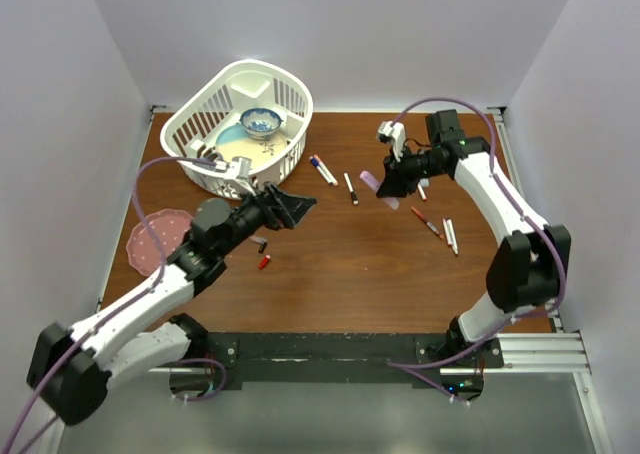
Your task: Open the pen caps
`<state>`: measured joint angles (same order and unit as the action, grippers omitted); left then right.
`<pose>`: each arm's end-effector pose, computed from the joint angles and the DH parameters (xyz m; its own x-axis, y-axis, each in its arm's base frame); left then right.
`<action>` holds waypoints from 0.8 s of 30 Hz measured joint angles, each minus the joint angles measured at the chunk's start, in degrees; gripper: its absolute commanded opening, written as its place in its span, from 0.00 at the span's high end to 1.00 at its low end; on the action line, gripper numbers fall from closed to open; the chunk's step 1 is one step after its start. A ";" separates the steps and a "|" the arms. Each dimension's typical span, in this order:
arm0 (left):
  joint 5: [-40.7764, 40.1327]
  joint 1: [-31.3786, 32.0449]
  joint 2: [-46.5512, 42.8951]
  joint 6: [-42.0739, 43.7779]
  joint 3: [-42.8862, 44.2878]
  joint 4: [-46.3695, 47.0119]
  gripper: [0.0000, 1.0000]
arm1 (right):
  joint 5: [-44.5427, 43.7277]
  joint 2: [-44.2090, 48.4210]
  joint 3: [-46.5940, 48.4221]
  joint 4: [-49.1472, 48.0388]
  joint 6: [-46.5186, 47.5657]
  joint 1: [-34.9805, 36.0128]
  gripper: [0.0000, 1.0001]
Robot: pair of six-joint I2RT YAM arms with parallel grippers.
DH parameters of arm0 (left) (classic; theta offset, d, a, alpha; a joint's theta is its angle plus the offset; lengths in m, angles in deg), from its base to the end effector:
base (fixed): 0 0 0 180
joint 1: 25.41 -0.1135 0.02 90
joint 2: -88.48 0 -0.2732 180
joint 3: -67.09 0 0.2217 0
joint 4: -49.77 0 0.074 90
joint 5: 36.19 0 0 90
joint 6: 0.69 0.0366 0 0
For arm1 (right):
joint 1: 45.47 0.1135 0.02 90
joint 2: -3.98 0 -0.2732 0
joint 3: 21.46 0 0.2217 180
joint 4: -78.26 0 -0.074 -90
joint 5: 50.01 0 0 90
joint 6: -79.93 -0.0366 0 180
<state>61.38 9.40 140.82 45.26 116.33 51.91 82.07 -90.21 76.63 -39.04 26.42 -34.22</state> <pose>0.1489 -0.1094 0.3159 -0.4785 -0.5067 -0.7171 0.4749 0.5376 -0.6968 0.3027 0.0852 0.3145 -0.3859 -0.5268 -0.7574 -0.8891 0.4316 0.1528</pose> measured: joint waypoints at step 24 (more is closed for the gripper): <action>-15.56 16.63 38.80 -22.25 20.79 8.98 0.34 | 9.07 16.70 -20.26 -12.00 -14.71 -0.87 1.00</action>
<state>45.82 26.03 179.61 23.01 137.12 60.89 91.14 -73.52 56.37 -51.03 11.71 -35.10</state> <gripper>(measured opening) 0.783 0.252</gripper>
